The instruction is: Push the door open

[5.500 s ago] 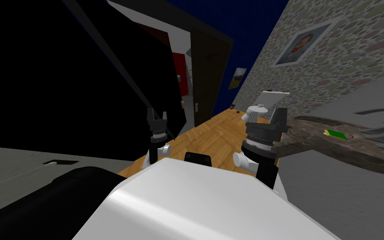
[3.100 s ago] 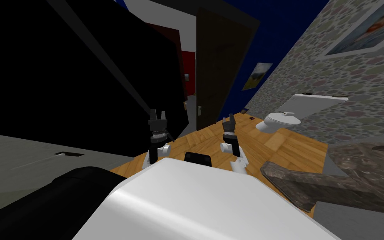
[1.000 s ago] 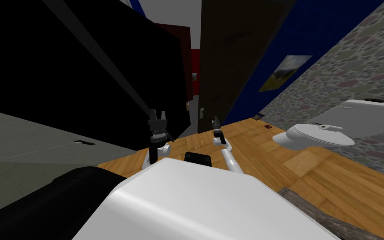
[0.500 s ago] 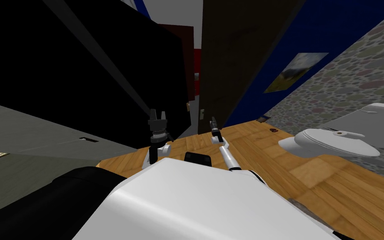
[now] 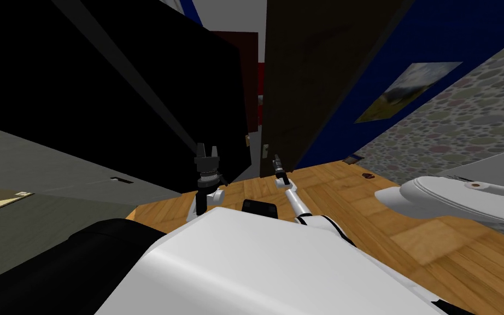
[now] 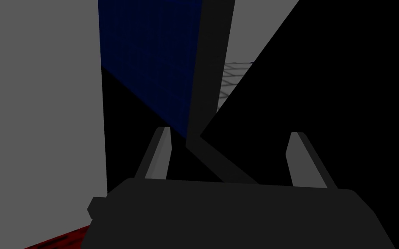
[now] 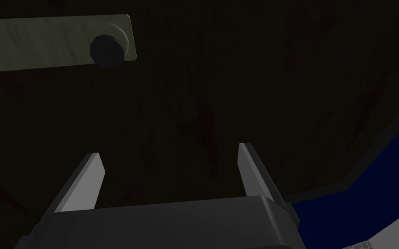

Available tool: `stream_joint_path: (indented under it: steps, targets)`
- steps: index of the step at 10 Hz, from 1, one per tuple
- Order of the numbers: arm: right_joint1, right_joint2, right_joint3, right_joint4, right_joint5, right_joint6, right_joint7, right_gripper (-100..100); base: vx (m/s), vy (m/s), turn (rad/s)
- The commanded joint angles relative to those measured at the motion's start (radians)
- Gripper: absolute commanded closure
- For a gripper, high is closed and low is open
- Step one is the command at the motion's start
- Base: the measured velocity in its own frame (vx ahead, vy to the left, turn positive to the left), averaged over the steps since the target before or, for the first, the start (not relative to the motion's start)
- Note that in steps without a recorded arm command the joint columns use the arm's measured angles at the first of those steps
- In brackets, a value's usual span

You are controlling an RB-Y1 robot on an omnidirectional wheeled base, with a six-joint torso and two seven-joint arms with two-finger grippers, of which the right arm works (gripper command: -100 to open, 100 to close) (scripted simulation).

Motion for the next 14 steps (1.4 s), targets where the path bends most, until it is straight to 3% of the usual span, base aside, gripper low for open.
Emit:
stream_joint_path:
  steps: [1, 6, 14]
  targets:
    - [-0.031, 0.003, 0.006, 0.05, -0.006, -0.001, -0.001, -100, 0.075, -0.082, 0.072]
    - [-0.104, 0.019, 0.02, 0.185, -0.02, 0.002, 0.002, -100, 0.071, -0.074, 0.067]
    - [-0.191, 0.048, 0.038, 0.339, -0.037, 0.005, 0.005, -100, 0.06, -0.061, 0.052]
